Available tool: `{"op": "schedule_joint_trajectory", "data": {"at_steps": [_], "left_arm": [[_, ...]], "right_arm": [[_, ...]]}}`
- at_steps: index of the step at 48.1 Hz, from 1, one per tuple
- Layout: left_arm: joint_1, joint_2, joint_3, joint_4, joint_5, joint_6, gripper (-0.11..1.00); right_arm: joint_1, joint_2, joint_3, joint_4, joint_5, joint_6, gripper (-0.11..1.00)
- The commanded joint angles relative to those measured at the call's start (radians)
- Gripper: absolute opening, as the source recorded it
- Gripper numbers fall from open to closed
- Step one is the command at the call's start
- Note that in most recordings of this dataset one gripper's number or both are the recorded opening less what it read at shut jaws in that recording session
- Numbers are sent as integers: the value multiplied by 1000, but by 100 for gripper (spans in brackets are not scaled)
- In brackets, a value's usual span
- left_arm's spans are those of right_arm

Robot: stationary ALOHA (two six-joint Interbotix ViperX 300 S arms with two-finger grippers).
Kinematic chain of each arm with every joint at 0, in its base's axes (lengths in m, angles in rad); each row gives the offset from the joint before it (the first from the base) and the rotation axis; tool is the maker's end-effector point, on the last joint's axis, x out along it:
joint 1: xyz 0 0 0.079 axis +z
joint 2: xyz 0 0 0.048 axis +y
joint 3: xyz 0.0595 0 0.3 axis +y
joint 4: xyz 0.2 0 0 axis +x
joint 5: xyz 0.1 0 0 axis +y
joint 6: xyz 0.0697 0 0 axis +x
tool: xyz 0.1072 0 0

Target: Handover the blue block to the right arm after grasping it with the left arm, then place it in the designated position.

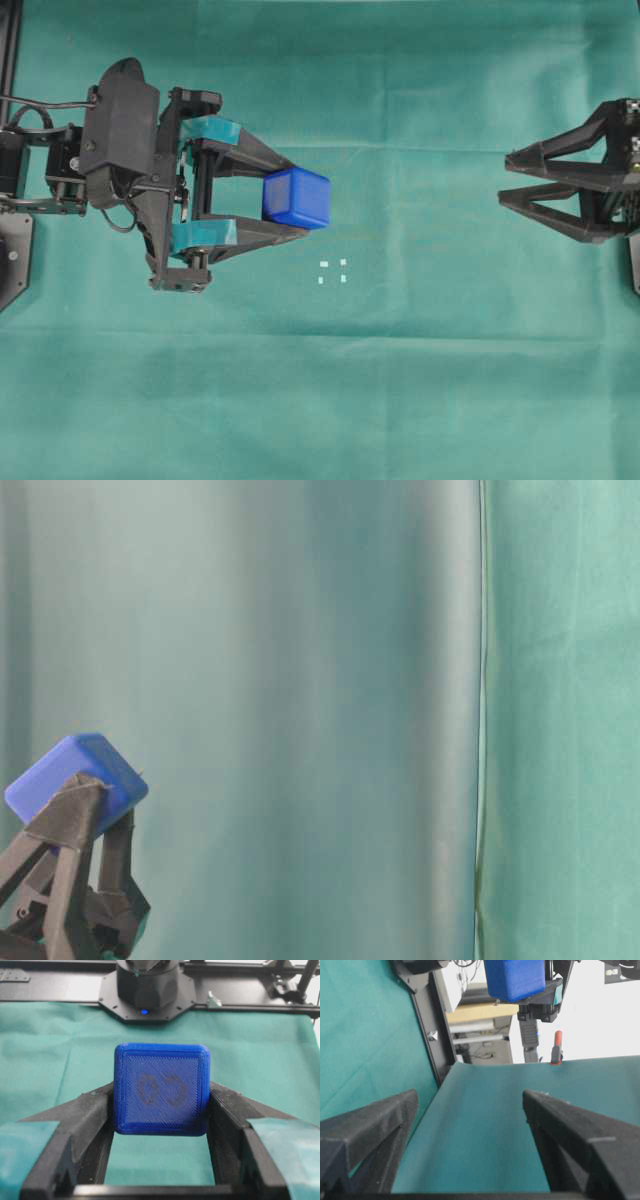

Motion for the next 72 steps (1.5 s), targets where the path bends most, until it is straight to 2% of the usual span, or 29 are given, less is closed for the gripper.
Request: {"op": "schedule_joint_trajectory", "data": {"at_steps": [1,22,34,50,60,72], "left_arm": [[-2,-14,-11,-2,-8,-2,47],[-2,-14,-11,-2,-8,-2,47],[-3,-14,-11,-2,-8,-2,47],[-2,-14,-11,-2,-8,-2,47],[-3,-14,-12,-2,-8,-2,47],[-2,-14,-12,-2,-8,-2,47]], "right_arm": [[-2,3,-28,0,-6,2,92],[-2,5,-32,-2,-6,2,92],[0,43,-67,-3,-23,2,92],[-2,209,-193,-5,-63,0,91],[-2,330,-287,-34,-103,-12,91],[-2,462,-397,-35,-124,-21,91]]}}
